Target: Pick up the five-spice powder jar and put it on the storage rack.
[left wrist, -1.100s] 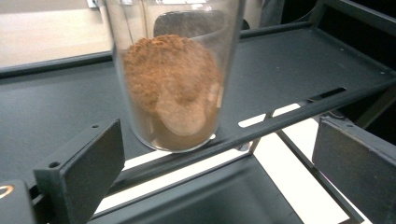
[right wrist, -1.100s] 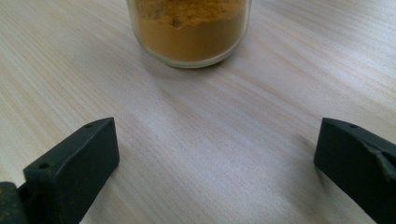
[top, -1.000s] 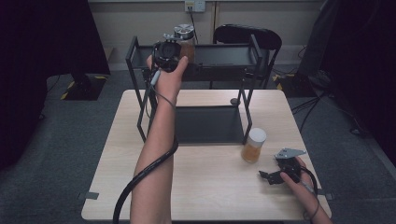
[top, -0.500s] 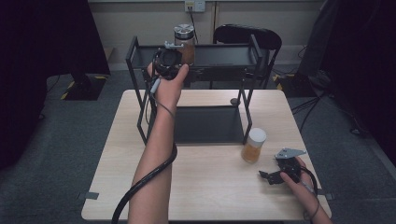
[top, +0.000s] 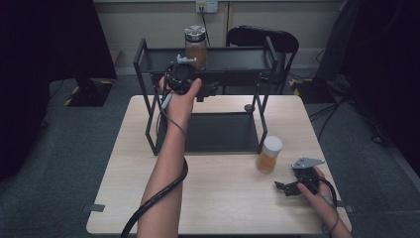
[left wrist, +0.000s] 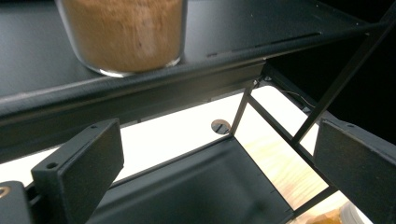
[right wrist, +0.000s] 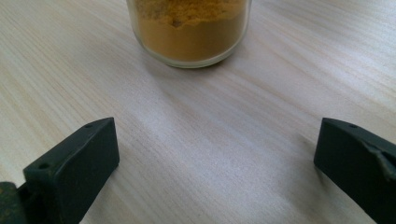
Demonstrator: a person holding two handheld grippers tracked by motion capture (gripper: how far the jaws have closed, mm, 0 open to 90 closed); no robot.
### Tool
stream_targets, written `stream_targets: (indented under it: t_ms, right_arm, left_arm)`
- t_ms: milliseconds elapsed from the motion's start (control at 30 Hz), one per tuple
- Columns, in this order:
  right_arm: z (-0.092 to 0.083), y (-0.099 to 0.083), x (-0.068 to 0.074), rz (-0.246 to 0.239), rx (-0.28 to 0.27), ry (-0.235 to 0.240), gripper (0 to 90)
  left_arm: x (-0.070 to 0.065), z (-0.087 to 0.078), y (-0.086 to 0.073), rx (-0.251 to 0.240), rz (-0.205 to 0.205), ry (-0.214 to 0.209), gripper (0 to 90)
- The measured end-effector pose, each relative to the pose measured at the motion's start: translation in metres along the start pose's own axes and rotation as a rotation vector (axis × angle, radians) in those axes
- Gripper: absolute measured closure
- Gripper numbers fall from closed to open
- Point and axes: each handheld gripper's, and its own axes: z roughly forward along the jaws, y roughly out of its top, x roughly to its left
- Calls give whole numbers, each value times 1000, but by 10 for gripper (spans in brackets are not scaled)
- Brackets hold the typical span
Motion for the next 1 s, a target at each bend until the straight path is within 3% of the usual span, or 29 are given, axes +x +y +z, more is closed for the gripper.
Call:
stream_targets:
  t_ms: [1000]
  right_arm:
    - [0,0,0,2,-2,0,0]
  left_arm:
    - [15,14,-56,32,-14,-61,16]
